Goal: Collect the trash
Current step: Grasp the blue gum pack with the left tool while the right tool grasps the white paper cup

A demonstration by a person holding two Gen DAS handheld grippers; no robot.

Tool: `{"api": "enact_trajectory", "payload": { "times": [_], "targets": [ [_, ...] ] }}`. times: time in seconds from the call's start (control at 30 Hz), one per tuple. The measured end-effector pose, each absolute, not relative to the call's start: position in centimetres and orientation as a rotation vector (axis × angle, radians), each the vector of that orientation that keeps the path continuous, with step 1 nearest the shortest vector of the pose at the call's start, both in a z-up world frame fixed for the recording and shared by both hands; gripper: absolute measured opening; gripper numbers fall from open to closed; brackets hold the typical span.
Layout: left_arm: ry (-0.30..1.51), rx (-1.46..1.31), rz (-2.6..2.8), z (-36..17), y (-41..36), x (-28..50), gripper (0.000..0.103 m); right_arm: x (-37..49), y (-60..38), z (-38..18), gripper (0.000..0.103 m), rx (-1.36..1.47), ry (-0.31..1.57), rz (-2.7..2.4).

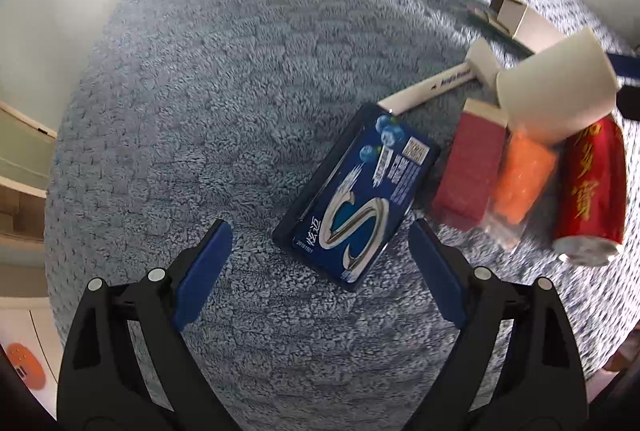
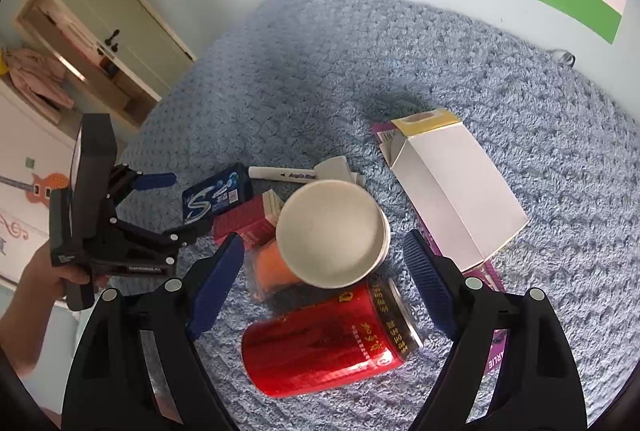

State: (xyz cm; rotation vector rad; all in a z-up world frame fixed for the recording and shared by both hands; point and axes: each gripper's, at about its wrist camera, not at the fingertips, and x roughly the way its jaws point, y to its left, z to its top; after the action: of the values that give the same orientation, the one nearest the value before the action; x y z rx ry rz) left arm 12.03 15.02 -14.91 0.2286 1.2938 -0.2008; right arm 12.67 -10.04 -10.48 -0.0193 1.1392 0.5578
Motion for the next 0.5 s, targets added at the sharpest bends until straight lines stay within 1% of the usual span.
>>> {"api": "enact_trajectory", "payload": {
  "times": [0.03,0.07,0.1,0.17,0.27,0.3,0.33,0.43,0.5],
  "targets": [
    [1.294,0.241,-0.206,-15.2,14.9,12.2,0.087,12.9,-10.0,-10.6,0.079,-0.019,1.143,0.556],
    [1.297,0.253,-0.208,-15.6,14.9,12.5,0.086,13.1,-9.9,-10.8,0.074,-0.022,1.147,0.55],
    [1.301,0.259,-0.208,-15.9,14.9,12.6,0.084,13.2,-9.8,-10.9,0.074,-0.024,1.15,0.546],
    [1.303,0.252,-0.222,-16.2,14.7,13.1,0.083,13.3,-9.7,-11.2,0.072,-0.027,1.155,0.538],
    [1.299,0.254,-0.246,-16.5,14.4,13.6,0.075,13.5,-9.5,-11.6,0.063,-0.034,1.159,0.533],
    [1.302,0.255,-0.255,-16.7,14.1,13.9,0.07,13.5,-9.5,-11.7,0.06,-0.038,1.158,0.529],
    [1.301,0.253,-0.266,-16.8,13.9,14.1,0.066,13.5,-9.6,-11.7,0.06,-0.037,1.156,0.529],
    [1.291,0.252,-0.284,-16.7,13.1,14.4,0.059,13.4,-9.7,-11.6,0.059,-0.027,1.143,0.526],
    [1.287,0.244,-0.282,-16.7,12.8,14.4,0.057,13.2,-9.8,-11.4,0.059,-0.022,1.137,0.524]
  ]
}}
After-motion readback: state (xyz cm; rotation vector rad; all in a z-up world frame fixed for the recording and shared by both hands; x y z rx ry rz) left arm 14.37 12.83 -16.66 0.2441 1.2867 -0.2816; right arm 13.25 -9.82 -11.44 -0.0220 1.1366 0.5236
